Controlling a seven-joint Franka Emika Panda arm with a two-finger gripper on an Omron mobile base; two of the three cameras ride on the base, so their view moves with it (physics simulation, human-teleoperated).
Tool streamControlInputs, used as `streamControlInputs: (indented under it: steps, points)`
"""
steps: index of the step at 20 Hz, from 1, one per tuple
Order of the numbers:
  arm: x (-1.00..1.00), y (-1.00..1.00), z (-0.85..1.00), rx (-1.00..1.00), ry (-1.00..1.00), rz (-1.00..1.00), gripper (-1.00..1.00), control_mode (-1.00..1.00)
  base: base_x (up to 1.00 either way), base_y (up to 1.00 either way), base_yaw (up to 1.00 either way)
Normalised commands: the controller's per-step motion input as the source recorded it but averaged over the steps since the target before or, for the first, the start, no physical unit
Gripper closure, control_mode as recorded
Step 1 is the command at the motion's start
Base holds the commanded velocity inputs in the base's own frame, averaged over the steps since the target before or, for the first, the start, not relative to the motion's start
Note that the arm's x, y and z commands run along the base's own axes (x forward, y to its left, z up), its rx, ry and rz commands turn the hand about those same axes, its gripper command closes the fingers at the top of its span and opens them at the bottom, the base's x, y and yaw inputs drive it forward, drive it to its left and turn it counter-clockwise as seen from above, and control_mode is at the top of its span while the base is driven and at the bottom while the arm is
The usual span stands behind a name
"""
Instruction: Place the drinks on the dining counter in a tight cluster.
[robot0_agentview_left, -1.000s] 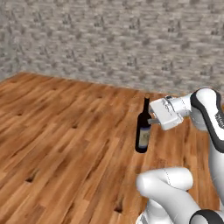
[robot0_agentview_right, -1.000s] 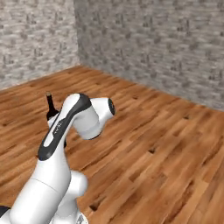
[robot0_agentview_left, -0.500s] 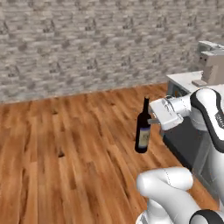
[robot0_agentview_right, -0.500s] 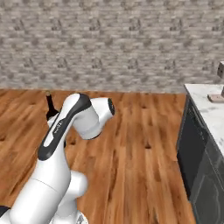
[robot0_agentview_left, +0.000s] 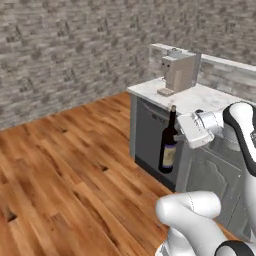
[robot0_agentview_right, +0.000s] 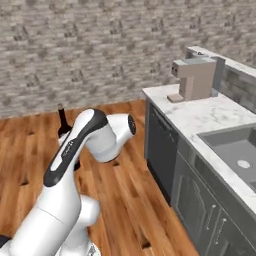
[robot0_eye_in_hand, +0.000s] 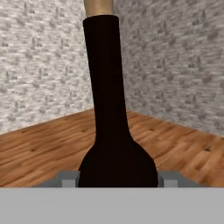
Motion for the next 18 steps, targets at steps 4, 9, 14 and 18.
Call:
streamControlInputs:
  steps: [4, 9, 14, 18]
  points:
    - [0.00, 0.00, 0.00, 0.00, 0.00, 0.00, 1.00, 1.00, 0.92, 0.34, -0.14]
    - [0.00, 0.00, 0.00, 0.00, 0.00, 0.00, 1.00, 1.00, 1.00, 0.85, -0.22]
    - [0.00, 0.00, 0.00, 0.00, 0.00, 0.00, 1.00, 1.00, 1.00, 1.00, -0.31]
    - [0.00, 0.00, 0.00, 0.00, 0.00, 0.00, 1.00, 1.00, 1.00, 1.00, -0.35]
